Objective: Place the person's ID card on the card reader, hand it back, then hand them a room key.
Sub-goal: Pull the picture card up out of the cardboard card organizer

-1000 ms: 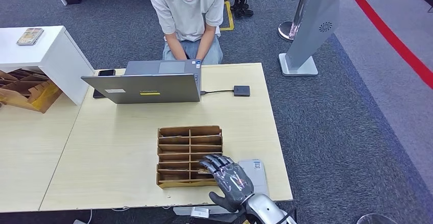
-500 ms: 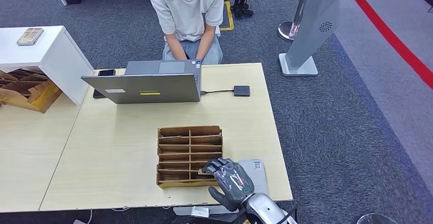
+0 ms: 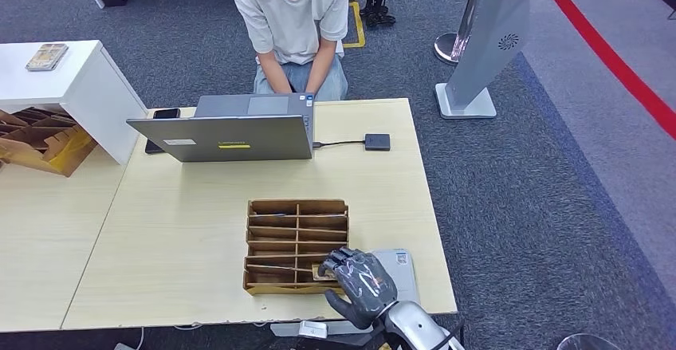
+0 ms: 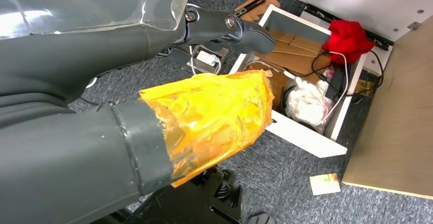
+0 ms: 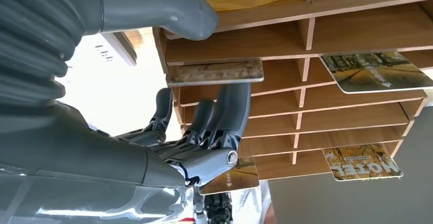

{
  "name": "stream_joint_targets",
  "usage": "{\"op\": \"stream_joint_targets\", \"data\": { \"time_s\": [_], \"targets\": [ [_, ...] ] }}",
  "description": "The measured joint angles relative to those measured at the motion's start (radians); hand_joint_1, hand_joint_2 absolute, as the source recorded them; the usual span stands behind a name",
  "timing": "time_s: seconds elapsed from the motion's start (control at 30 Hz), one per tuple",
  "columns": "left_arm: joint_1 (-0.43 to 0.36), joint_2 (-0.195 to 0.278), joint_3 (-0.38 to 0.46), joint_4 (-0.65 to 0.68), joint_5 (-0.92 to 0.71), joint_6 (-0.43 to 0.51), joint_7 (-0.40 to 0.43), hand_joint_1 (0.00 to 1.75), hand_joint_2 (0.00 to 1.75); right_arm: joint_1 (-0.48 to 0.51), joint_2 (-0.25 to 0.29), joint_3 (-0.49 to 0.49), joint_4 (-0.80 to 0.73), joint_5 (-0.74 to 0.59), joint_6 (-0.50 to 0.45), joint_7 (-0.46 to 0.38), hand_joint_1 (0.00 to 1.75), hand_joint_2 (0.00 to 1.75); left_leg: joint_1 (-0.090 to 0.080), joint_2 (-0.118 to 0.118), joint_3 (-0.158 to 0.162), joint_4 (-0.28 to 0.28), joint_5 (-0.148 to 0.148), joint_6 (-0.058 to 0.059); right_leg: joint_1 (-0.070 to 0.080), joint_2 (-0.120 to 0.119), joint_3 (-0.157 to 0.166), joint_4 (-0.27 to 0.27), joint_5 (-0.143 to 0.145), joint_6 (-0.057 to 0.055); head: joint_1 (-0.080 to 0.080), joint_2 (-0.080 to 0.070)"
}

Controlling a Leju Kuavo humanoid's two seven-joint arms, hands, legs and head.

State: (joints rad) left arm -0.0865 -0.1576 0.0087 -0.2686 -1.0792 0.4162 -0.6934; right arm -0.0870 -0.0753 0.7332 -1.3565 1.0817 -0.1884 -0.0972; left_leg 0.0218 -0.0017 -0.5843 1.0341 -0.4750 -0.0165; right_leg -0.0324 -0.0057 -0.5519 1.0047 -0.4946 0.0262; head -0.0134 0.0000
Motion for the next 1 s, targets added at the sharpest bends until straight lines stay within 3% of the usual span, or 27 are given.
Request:
{"op": "stream_joint_targets", "data": {
  "time_s": [0.23,0.63,1.0],
  "targets": [
    [-0.001,-0.009,-0.016,0.0,-0.007,0.0,0.066,0.0,0.0,0.0,0.0,-0.001,0.004,0.003,-0.003,0.008,0.72,1.75,0.0,0.0,0.0,0.0,0.0,0.0,0.0,0.0,0.0,0.0,0.0,0.0,0.0,0.0],
    [-0.001,-0.017,-0.039,0.0,-0.007,-0.002,0.074,0.0,0.0,-0.007,0.0,-0.011,0.02,0.008,-0.015,0.007,0.79,1.75,0.0,0.0,0.0,0.0,0.0,0.0,0.0,0.0,0.0,0.0,0.0,0.0,0.0,0.0],
    [-0.008,-0.019,-0.055,-0.001,0.0,-0.014,0.092,0.0,0.0,-0.053,0.057,-0.034,0.024,0.039,0.056,0.019,0.86,1.75,0.0,0.0,0.0,0.0,0.0,0.0,0.0,0.0,0.0,0.0,0.0,0.0,0.0,0.0]
  ]
}}
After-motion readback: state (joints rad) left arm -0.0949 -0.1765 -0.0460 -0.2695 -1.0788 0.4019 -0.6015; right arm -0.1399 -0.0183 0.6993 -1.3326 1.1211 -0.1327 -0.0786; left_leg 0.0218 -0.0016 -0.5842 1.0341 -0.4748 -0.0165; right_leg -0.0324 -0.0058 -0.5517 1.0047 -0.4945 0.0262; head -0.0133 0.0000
